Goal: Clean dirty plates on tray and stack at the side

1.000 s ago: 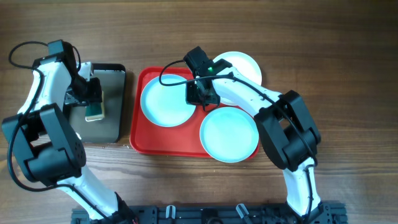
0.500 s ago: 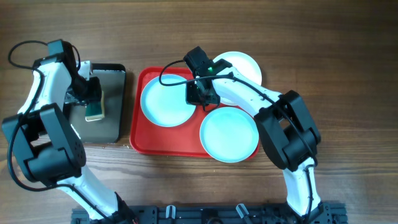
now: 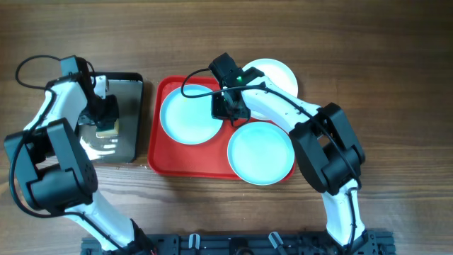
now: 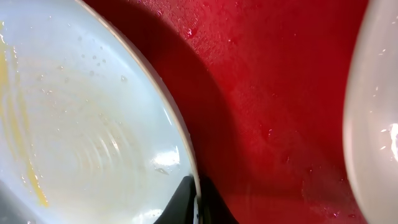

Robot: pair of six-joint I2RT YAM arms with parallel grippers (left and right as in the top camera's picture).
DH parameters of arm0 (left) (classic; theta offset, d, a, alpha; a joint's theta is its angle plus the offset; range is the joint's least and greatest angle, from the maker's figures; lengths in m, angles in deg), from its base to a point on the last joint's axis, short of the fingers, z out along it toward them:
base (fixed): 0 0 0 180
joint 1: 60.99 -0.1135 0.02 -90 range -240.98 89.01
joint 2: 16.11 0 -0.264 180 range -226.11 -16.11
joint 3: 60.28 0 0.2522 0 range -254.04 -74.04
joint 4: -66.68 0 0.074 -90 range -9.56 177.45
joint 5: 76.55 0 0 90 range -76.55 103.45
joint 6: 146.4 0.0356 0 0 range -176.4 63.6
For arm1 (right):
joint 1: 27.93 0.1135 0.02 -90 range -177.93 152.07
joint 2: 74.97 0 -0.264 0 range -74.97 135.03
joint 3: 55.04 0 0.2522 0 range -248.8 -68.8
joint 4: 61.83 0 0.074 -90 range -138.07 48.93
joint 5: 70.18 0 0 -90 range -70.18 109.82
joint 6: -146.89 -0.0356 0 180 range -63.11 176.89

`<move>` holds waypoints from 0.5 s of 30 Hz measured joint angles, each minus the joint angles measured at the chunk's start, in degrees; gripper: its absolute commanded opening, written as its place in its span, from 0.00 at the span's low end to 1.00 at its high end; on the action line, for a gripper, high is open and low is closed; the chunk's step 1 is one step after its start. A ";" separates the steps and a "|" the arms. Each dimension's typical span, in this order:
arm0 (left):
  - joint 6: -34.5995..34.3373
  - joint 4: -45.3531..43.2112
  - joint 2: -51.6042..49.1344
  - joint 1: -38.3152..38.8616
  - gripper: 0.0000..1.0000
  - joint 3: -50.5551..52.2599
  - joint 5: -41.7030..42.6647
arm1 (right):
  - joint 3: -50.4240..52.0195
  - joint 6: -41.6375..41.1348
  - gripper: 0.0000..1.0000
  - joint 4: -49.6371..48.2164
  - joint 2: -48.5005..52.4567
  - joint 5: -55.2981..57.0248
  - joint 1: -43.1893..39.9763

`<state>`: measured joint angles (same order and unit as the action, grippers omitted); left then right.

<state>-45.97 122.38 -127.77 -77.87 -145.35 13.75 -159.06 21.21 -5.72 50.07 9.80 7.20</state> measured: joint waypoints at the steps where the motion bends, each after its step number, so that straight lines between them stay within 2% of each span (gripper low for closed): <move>1: 0.09 -0.96 0.33 0.00 0.08 0.70 -0.24 | 0.00 0.00 0.05 0.00 0.00 0.00 0.00; 2: -0.20 -1.68 0.59 -0.02 0.04 1.29 -0.44 | 0.00 0.00 0.05 0.00 0.00 0.00 0.00; 11: -1.36 -2.58 0.98 -0.33 0.04 1.97 -0.87 | 0.00 0.00 0.05 0.00 0.00 0.00 0.00; 15: -2.91 0.11 0.98 -0.33 0.04 0.66 -0.48 | 0.00 0.00 0.05 0.00 0.00 0.00 0.00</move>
<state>-48.87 122.49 -126.79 -78.20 -144.69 13.27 -159.06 21.21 -5.72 50.07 9.80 7.20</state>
